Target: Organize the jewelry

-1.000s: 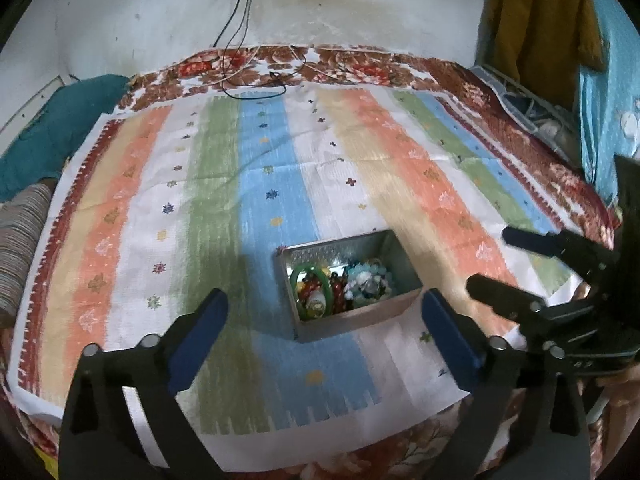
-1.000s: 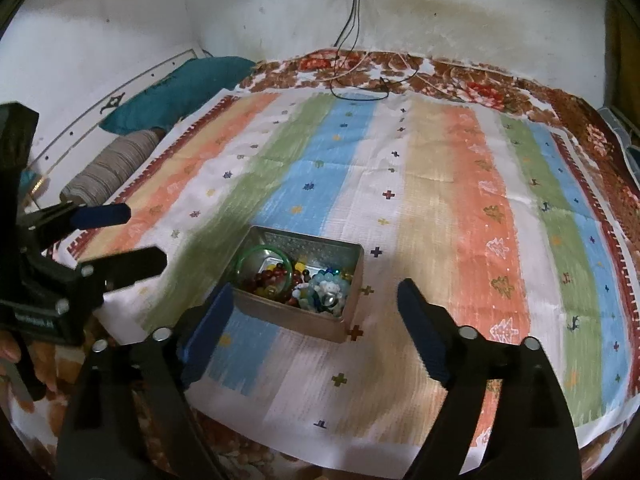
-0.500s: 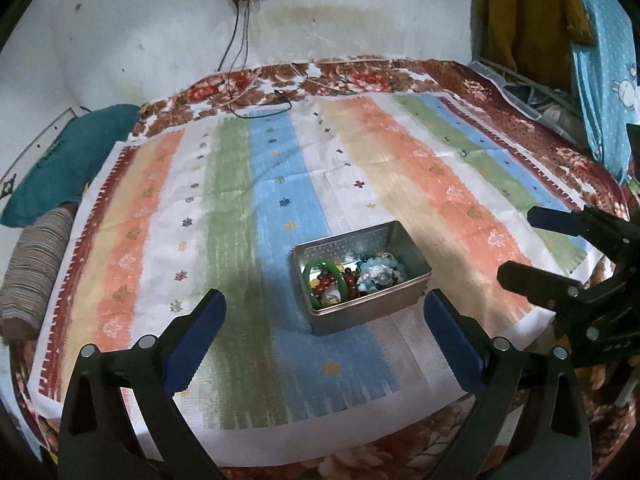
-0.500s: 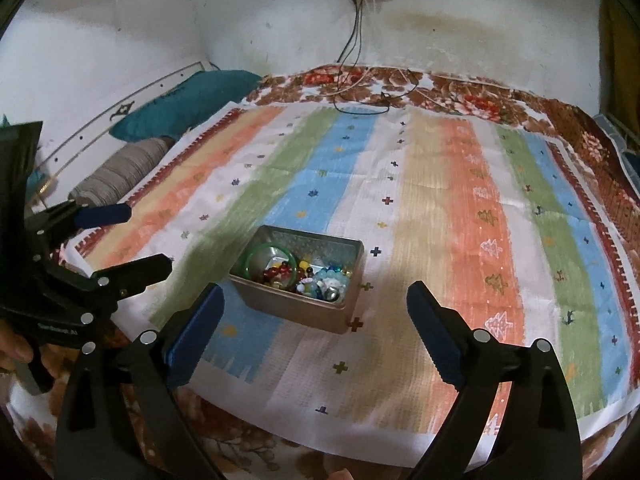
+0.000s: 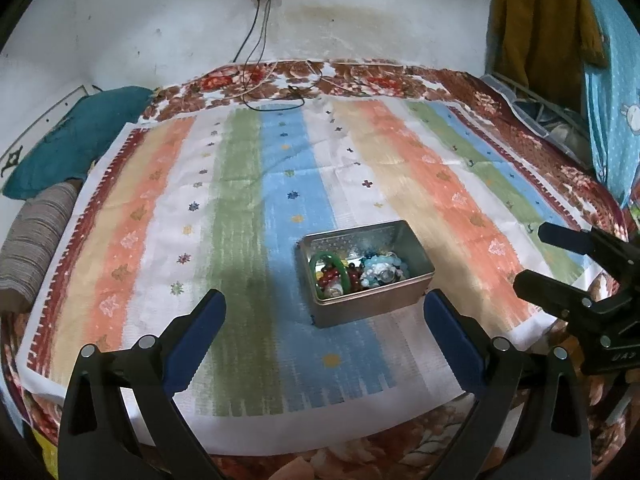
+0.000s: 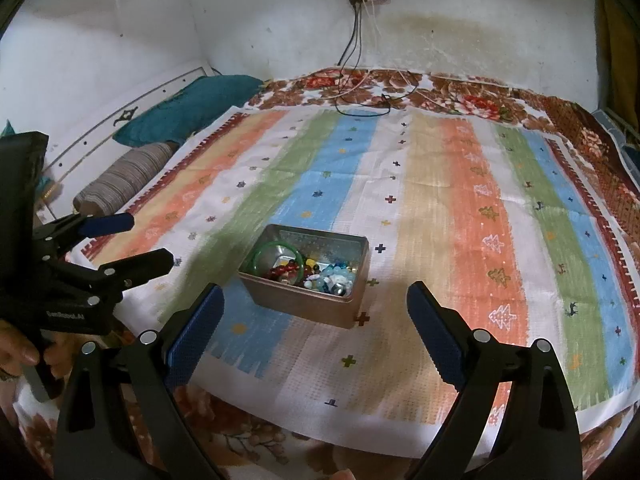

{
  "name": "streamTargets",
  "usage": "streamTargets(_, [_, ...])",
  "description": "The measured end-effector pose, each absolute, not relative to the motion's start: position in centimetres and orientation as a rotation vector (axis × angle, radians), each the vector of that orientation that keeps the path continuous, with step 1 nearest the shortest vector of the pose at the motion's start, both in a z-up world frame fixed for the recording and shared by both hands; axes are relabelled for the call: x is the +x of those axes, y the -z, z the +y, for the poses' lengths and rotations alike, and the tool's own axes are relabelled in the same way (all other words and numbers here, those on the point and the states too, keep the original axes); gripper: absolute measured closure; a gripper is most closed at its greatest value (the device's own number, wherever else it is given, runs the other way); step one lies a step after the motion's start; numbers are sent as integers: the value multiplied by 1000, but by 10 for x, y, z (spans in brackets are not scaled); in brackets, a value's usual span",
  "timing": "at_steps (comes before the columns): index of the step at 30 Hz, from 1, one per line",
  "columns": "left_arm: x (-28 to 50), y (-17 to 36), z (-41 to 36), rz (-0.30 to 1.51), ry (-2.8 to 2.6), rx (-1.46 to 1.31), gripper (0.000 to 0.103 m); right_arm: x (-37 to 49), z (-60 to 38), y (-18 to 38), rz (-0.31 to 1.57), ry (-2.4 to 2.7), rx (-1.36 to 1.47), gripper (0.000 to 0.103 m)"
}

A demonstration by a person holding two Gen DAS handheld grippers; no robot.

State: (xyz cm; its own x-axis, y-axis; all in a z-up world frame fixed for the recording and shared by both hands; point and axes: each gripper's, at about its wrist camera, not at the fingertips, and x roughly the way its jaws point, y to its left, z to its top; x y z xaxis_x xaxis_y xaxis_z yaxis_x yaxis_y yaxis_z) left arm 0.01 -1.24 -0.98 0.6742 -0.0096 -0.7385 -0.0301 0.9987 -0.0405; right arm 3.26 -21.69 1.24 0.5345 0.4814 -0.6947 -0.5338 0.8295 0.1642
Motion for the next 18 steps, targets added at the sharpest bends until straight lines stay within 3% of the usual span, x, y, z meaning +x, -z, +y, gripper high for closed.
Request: streamTargets(18, [-6, 5, -25, 800, -3, 4, 6, 29, -219, -14, 790, -589, -54, 10])
